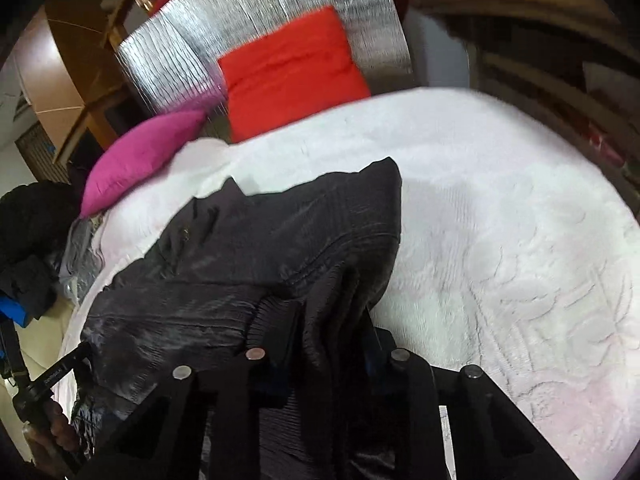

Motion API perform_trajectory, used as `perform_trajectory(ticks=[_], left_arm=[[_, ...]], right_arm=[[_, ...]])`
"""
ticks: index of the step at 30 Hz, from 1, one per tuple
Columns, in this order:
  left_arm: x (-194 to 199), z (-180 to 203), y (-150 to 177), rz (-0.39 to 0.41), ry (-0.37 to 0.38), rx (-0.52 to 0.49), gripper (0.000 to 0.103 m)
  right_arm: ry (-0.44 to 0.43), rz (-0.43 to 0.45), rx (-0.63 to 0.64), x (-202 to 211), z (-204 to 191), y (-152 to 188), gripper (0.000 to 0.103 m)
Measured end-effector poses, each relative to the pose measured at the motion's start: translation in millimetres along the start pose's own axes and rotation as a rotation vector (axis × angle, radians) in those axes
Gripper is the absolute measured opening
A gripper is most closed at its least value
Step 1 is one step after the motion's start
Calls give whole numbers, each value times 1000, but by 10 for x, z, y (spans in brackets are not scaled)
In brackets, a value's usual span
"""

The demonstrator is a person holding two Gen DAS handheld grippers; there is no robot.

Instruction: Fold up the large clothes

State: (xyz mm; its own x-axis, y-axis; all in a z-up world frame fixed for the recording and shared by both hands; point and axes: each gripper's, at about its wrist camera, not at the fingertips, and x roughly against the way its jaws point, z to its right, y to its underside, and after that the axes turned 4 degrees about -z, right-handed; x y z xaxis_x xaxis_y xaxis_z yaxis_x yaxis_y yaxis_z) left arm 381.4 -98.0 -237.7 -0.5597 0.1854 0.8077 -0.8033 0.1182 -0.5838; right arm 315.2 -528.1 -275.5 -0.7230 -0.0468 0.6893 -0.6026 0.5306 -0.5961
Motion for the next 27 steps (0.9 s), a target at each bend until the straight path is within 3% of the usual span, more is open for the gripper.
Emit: perform_trajectory(ticks=[4, 7, 9, 11, 12, 13, 18, 20, 21, 24, 26, 27], left_arm=[[-153, 78, 47, -59, -38, -54, 60], [-118, 190, 86, -39, -96, -123, 63], [-55, 187, 91, -33, -80, -121, 64], [16, 141, 88, -27, -52, -98, 64], [38, 129, 79, -24, -42, -89, 64], [74, 113, 76, -19, -29, -79, 64], [322, 137, 90, 54, -2, -71, 65], [388, 176, 109, 77, 8, -89, 70], [412, 206, 133, 82, 14, -104, 75], [409, 273, 170, 68, 21, -134, 76], [344, 305, 206, 35, 31, -144, 76], [288, 308, 213, 10, 39, -146, 76]], right_arm=[[49, -83, -31, -273, 97, 48, 27], [18, -86, -58, -265, 152, 22, 30], [-19, -88, -95, -215, 201, 14, 31], [-43, -110, -124, -177, 262, 10, 48], [-57, -116, -140, -130, 312, 26, 70], [-72, -113, -154, -107, 333, 36, 75], [-115, -49, -158, 170, 394, 66, 75], [-135, -23, -133, 298, 385, 86, 75], [-143, -17, -111, 339, 358, 98, 75], [-128, -30, -59, 372, 281, 174, 72], [-104, -67, -40, 285, 222, 217, 61], [-81, -91, -30, 223, 195, 248, 50]])
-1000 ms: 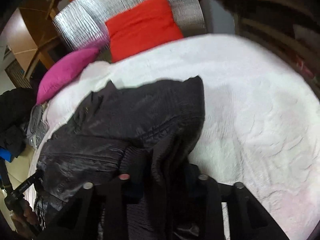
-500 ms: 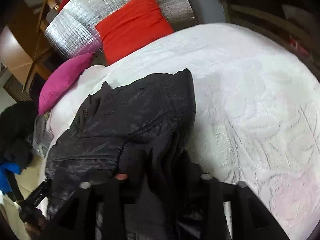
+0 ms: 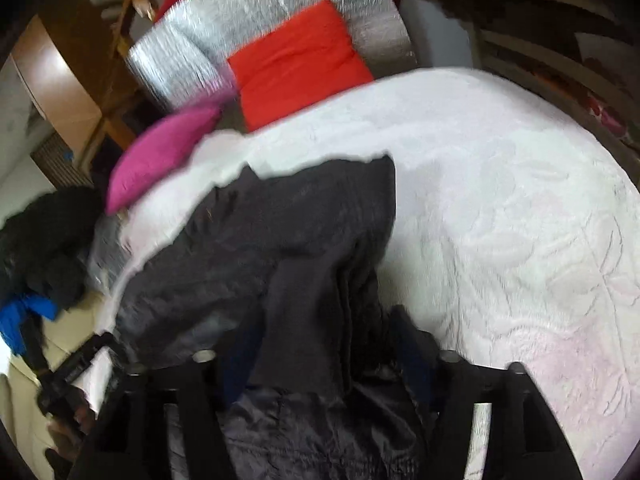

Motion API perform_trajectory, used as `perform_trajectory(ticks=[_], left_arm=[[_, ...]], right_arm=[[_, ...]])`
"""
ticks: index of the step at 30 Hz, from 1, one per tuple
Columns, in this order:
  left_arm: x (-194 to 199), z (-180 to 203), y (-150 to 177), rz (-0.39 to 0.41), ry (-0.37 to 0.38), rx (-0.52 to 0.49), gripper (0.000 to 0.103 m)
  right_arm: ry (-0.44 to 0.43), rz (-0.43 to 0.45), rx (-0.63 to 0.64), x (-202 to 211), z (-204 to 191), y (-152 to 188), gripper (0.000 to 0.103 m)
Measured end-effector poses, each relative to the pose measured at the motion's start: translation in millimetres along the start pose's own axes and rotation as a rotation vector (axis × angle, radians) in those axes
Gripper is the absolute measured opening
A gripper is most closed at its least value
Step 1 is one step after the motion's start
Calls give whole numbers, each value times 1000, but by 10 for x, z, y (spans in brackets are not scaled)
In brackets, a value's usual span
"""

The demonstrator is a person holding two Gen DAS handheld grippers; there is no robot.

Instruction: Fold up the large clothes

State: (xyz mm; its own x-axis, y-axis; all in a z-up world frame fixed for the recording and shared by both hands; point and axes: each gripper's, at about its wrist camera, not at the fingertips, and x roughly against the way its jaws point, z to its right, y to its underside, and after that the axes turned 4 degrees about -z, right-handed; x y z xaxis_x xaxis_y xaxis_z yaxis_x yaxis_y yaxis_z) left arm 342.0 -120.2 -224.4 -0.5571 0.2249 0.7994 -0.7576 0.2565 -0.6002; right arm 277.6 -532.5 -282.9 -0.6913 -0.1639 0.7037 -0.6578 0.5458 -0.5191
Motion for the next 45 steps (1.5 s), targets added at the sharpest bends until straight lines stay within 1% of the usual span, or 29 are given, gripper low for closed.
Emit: perform_trajectory(ticks=[1, 2, 3, 4, 5, 6, 7, 9, 10, 11, 12, 13, 15, 16, 18, 19, 21, 23, 24, 26, 27, 29, 30, 31, 32, 34, 37, 40, 45], left_arm=[[-35, 22, 16, -19, 5, 0, 76], [-115, 36, 28, -53, 4, 0, 76], [-185, 52, 39, -80, -6, -1, 76], [-199, 71, 55, -84, -12, -1, 75], [-194, 97, 55, -73, -17, -6, 73], [-170, 121, 46, -60, -14, -15, 67], [-141, 149, 38, -46, -5, -26, 66], [-119, 197, 40, -29, -14, -48, 66], [-140, 208, 44, -34, -26, -55, 66], [-208, 229, 59, -61, -38, -69, 66], [-253, 233, 69, -80, -38, -76, 67], [-320, 252, 85, -108, -37, -88, 68], [-322, 295, 93, -105, -52, -105, 69], [-311, 307, 87, -102, -54, -109, 70], [-240, 319, 97, -96, -39, -106, 72], [-183, 312, 108, -87, -19, -97, 72], [-106, 250, 139, -68, -1, -86, 72], [24, 231, 197, -36, 15, -83, 72], [105, 220, 247, -17, 26, -84, 73], [225, 222, 312, 14, 45, -86, 73], [307, 229, 374, 31, 54, -96, 73], [463, 250, 487, 65, 55, -120, 74], [545, 248, 564, 84, 52, -129, 74], [595, 242, 614, 95, 50, -134, 75], [691, 228, 738, 110, 49, -137, 76], [810, 178, 932, 125, 57, -128, 82], [926, 105, 1179, 134, 64, -123, 82], [1008, 56, 1498, 124, 32, -142, 83], [1071, 0, 1897, 59, -46, -169, 83]], right_arm=[[23, -23, 8, -69, -16, 26, 44], [67, -37, 25, -146, -46, 57, 41], [84, -37, 35, -145, -45, 88, 39], [96, -24, 46, -124, -75, 101, 31], [109, 7, 60, -59, -124, 99, 27], [113, 31, 67, -7, -152, 94, 20], [110, 72, 74, 81, -191, 89, 18], [108, 106, 84, 146, -221, 100, 17], [119, 95, 91, 118, -217, 107, 17], [141, 66, 85, 40, -184, 113, 17], [154, 15, 75, -70, -134, 117, 17], [156, -19, 72, -149, -111, 105, 17], [136, -17, 61, -122, -91, 80, 19], [112, -10, 45, -59, -83, 67, 19], [64, -2, 17, 45, -58, 60, 19], [48, 3, 7, 93, -39, 63, 19], [35, 10, 8, 181, -19, 100, 20], [20, 13, 22, 272, -12, 181, 23], [4, 20, 31, 339, -6, 278, 29], [-19, 35, 42, 433, -26, 389, 57], [-31, 45, 39, 473, -40, 447, 81], [-85, 102, 33, 656, -38, 621, 82], [-99, 111, 34, 732, -30, 701, 82], [-113, 113, 35, 803, -17, 796, 82], [-121, 114, 34, 862, -6, 888, 82], [-137, 106, 27, 975, 24, 1108, 82], [-164, 81, 5, 1081, 79, 1409, 82], [-185, 54, 13, 1161, 82, 1673, 82], [-198, 17, 20, 1281, 55, 2006, 82]])
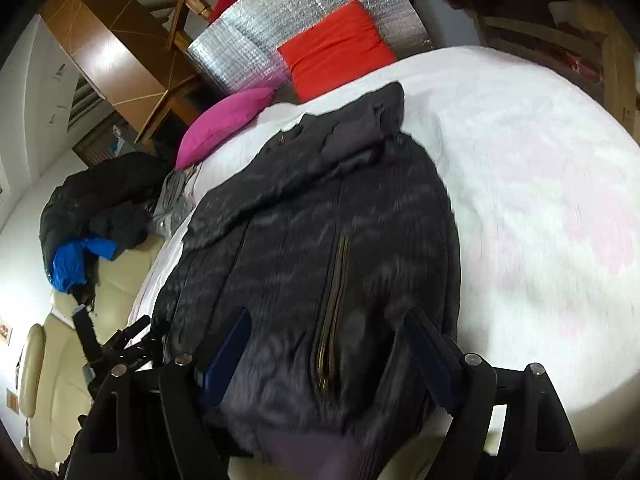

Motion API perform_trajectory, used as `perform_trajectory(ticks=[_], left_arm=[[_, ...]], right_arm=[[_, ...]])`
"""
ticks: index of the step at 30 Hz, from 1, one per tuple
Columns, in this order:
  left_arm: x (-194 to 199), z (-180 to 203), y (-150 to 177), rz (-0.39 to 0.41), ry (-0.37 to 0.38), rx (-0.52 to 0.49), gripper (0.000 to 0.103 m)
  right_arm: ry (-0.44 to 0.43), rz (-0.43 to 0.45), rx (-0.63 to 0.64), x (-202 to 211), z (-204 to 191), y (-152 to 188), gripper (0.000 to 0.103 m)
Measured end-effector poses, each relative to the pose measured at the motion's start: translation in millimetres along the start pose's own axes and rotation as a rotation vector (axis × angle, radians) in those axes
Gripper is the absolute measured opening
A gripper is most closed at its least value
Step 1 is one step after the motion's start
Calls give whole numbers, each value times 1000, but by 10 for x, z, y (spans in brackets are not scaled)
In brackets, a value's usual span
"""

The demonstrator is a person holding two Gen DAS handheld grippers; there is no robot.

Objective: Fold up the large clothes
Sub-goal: 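Lift the held hem with both grippers, raising the jacket's lower half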

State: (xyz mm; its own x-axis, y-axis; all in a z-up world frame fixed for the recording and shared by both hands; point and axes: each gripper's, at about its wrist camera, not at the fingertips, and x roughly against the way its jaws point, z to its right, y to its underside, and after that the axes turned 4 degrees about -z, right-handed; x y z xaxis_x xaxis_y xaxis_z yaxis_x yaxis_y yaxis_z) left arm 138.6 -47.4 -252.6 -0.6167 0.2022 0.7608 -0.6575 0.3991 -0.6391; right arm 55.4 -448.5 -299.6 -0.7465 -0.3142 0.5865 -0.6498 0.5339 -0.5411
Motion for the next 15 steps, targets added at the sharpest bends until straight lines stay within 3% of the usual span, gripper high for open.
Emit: perform_trajectory(ticks=[7, 15], left_arm=[[167, -129, 365, -79, -23, 61, 83], [413, -96, 512, -77, -81, 48, 83]], right_arm=[[40, -55, 3, 52, 27, 288, 82], [53, -76, 10, 80, 21, 406, 82]])
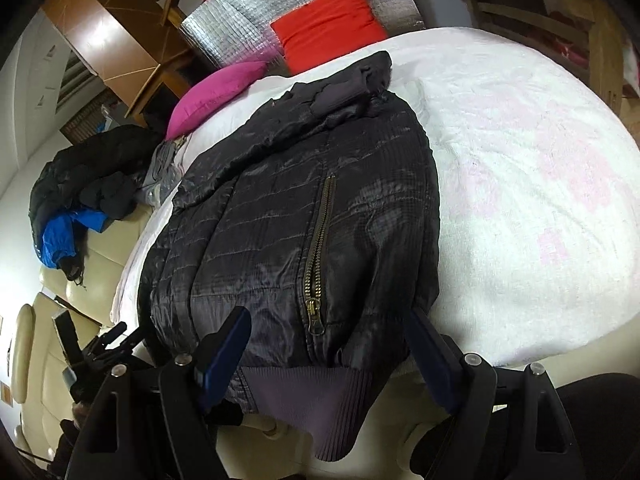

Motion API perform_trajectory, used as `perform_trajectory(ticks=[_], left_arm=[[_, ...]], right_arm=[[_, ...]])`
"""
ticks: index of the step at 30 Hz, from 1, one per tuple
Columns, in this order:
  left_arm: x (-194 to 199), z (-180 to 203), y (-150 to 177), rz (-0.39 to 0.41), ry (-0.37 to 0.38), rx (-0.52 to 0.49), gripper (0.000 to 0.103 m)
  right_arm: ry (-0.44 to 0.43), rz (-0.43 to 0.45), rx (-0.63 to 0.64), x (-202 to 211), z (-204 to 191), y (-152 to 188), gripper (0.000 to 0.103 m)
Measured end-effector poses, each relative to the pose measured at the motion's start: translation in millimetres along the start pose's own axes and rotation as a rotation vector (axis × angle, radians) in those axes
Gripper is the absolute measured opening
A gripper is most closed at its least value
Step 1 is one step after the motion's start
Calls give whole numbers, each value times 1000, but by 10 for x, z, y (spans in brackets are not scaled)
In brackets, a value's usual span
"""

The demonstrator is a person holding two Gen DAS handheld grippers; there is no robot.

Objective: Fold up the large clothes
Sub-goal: 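Lift the held hem with both grippers, raising the jacket's lower half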

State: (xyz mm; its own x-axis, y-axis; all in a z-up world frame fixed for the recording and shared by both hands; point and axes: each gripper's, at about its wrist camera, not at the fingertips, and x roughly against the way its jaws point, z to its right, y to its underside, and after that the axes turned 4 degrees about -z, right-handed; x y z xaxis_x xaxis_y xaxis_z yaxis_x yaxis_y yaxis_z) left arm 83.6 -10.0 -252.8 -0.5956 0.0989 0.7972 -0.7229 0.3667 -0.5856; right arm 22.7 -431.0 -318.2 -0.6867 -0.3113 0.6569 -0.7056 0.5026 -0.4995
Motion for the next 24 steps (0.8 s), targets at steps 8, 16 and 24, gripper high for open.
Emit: perform_trajectory(ticks=[8, 16, 24], left_arm=[[76, -37, 1, -2, -32, 14, 84], [21, -107, 39, -27, -53, 37, 84], [-89, -163, 134, -71, -69, 56, 84]], right_arm=[[13, -27, -4, 27, -23, 101, 82], [75, -103, -17, -126, -21, 220, 82], [118, -168, -44, -321, 42, 304, 82]])
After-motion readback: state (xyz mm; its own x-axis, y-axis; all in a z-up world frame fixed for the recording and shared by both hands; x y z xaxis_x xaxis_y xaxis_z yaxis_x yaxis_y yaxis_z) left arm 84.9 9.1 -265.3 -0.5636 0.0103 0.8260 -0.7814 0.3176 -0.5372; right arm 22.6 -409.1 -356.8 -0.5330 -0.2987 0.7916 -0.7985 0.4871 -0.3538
